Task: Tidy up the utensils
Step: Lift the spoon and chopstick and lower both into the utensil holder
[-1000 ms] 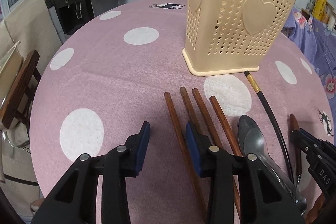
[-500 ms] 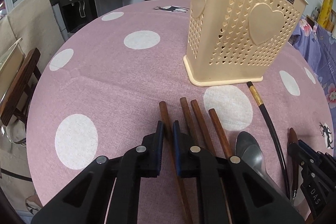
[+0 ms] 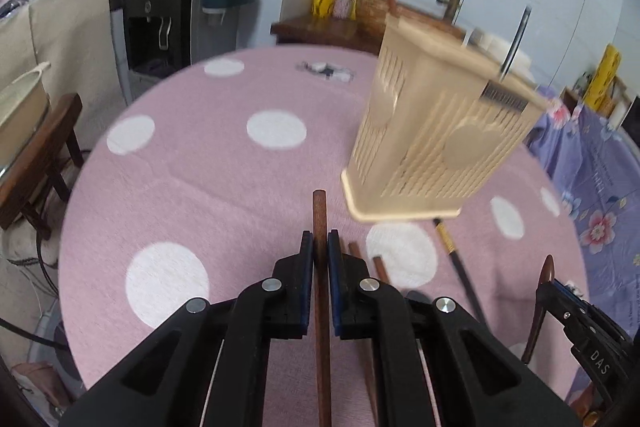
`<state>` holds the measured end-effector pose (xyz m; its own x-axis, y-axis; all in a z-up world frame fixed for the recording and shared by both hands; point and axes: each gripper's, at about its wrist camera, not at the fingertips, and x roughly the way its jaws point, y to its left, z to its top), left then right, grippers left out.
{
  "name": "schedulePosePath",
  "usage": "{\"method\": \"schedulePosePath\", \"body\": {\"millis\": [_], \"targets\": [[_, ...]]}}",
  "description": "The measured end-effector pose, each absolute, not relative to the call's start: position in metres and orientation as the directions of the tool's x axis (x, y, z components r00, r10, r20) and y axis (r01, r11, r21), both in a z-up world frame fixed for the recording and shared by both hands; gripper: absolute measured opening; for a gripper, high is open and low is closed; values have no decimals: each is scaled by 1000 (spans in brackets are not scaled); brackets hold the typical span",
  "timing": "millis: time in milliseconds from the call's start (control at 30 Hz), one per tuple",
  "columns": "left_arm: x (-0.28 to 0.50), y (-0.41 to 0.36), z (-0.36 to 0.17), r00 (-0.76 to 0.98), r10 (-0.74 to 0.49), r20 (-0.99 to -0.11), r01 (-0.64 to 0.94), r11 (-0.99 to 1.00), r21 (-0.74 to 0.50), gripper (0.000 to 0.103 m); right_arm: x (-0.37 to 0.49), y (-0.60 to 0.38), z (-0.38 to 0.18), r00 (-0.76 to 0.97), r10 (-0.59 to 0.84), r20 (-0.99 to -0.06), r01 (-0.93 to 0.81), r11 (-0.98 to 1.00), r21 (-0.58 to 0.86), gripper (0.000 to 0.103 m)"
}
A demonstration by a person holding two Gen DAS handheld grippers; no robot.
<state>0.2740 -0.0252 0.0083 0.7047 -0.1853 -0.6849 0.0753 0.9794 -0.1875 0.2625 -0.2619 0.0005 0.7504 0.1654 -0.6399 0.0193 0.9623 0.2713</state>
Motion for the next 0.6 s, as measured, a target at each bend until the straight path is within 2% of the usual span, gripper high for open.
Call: {"method": "schedulePosePath", "body": {"millis": [300,600], "targets": [[253,-13,70,825,-206,-526,104,971,-216,8,235,-267,59,851,145,-504,-27,972,235,16],[248,-14,92,860,-208,-466,124,971,-205,8,239,-264,77,878,113,-465,-26,982,189,16]]}}
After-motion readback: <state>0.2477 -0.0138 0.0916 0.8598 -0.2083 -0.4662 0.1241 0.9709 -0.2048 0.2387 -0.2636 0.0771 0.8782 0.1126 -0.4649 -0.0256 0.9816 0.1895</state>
